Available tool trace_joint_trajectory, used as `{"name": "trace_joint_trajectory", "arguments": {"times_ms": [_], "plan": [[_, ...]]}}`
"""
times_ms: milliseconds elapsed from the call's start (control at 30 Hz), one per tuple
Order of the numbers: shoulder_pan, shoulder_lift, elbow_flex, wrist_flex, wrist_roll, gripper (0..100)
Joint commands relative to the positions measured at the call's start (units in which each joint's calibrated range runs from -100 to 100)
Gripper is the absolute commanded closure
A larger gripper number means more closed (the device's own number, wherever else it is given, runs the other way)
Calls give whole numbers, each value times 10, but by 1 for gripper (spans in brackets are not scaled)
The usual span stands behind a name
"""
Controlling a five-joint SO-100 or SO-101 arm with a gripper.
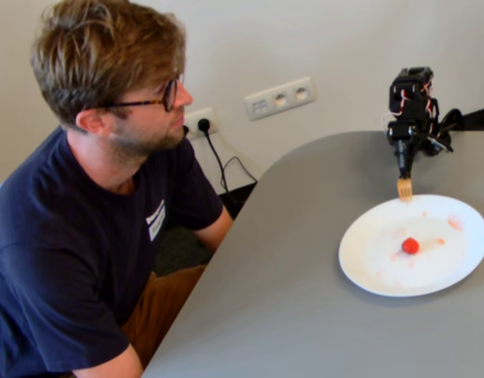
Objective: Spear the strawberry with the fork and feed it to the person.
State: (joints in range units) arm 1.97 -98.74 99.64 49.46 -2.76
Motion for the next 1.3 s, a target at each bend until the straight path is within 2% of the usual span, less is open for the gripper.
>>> {"name": "trace_joint_trajectory", "arguments": {"times_ms": [0, 167, 433, 500, 567, 600, 700, 900, 1100, 1267], "plan": [[5, -3, 0, 0, 1, 99], [6, -3, -5, 6, 1, 99], [0, 55, -331, 7, 0, 99], [1, 247, -542, 5, 1, 99], [3, 376, -669, 10, 0, 99], [2, 535, -820, 48, -1, 99], [0, 751, -968, 70, -4, 99], [-14, 862, -1005, 26, -6, 99], [-64, 938, -999, -56, -32, 99], [-50, 973, -996, -53, -38, 99]]}}
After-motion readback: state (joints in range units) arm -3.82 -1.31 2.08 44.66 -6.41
